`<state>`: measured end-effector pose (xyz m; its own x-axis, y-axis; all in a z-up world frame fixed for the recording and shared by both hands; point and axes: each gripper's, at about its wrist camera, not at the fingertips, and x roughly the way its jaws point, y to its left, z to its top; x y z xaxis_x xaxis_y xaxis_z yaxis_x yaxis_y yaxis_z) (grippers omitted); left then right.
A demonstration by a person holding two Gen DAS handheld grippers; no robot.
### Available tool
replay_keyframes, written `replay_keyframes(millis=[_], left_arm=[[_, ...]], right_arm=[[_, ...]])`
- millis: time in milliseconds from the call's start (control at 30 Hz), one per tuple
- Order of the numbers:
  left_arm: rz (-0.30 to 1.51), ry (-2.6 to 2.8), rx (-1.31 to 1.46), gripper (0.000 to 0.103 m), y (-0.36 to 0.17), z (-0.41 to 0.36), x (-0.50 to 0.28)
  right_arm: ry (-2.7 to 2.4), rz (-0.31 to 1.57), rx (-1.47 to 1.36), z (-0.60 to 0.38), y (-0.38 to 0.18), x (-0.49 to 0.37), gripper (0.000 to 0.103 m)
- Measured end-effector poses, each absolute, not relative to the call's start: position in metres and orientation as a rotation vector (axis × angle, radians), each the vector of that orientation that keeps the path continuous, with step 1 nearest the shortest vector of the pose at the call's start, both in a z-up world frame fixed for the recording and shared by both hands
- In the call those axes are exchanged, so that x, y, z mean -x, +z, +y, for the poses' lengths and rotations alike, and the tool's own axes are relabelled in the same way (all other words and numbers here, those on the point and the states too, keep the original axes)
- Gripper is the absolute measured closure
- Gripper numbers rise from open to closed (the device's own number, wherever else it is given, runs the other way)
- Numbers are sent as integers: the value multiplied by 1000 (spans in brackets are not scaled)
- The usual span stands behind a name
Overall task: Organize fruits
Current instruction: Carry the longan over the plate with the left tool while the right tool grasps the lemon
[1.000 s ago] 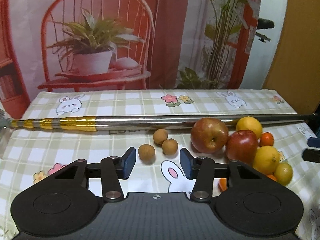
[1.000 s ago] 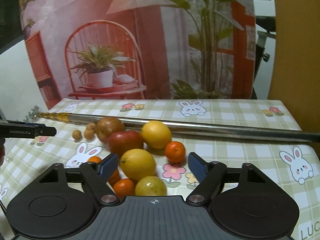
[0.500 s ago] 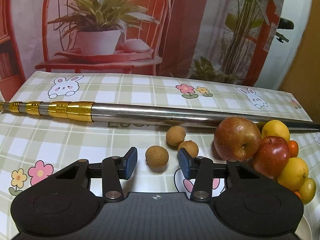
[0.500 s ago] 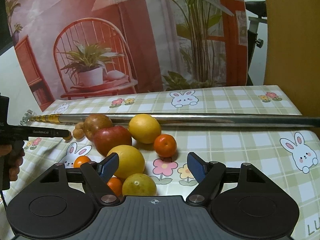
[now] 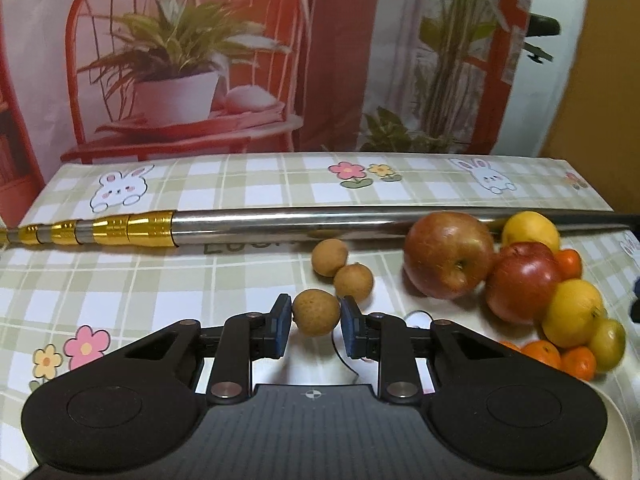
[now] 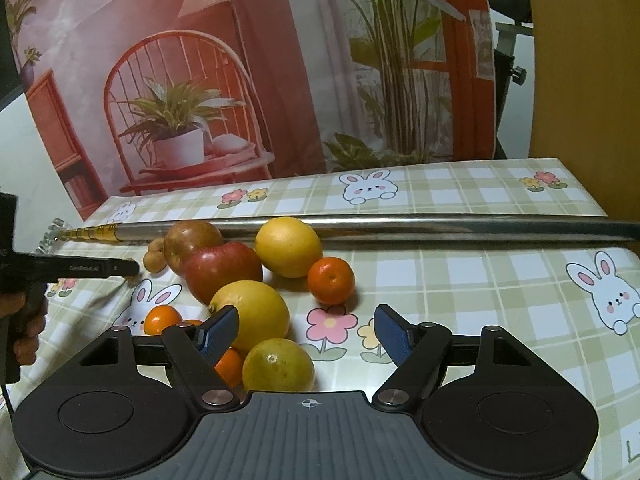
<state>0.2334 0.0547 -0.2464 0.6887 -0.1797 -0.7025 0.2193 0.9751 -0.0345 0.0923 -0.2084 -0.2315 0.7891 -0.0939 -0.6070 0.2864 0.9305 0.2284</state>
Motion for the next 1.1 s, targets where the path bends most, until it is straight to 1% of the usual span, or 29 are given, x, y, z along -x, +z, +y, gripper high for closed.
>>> replay_keyframes(millis=[433,667,800,1100], left_arm=[[727,-271,-16,75,-223,47,-173],[725,-287,-13,75,-222,41,-149],[725,-296,-9,75,-223,38,-142],[719,-295,-4,75,-223,36,-135]], right_arm=[[-121,631,-265,-190,-233,-116,35],[-77,664,-229,-180,-242,-137,42],[-76,698,-224,-180,-249,-145,50],[-49,698,-239,-187,-253,-143,50]])
